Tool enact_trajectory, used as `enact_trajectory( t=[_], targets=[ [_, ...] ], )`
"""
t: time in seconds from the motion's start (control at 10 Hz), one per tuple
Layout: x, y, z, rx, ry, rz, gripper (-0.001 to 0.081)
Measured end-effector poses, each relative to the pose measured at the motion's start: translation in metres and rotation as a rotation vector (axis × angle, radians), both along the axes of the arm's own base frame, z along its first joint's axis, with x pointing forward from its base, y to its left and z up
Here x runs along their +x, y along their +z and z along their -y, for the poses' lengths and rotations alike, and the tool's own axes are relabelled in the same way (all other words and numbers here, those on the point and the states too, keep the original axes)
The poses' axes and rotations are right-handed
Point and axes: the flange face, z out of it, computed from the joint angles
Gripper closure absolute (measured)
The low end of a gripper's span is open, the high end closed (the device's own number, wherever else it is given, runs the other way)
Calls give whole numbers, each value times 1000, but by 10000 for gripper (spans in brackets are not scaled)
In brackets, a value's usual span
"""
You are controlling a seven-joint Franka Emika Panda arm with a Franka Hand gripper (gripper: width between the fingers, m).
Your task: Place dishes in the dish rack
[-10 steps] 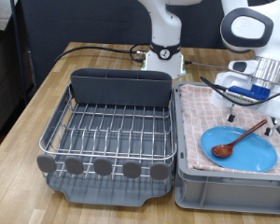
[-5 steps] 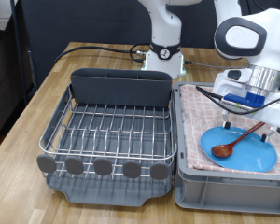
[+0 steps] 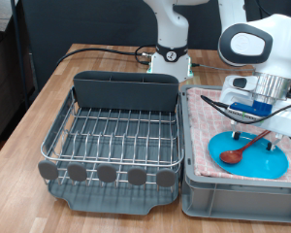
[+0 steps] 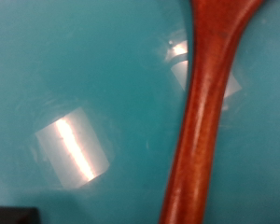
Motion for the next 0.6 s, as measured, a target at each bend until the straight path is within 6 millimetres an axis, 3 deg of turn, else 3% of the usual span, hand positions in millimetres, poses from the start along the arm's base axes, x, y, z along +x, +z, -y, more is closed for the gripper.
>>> enact_trajectory(
  t=[0.2,0.3,0.4,0.5,0.6],
  targets=[
    [-1,-1,-1,-2,1,3,402],
    [-1,-2,-1,-4,1,5,402],
    [-1,-2,-1,-6,0,6,562],
    [-1,-3,-1,-10,1,7,562],
    [-1,-3,-2,-12,2,8,717]
  ],
)
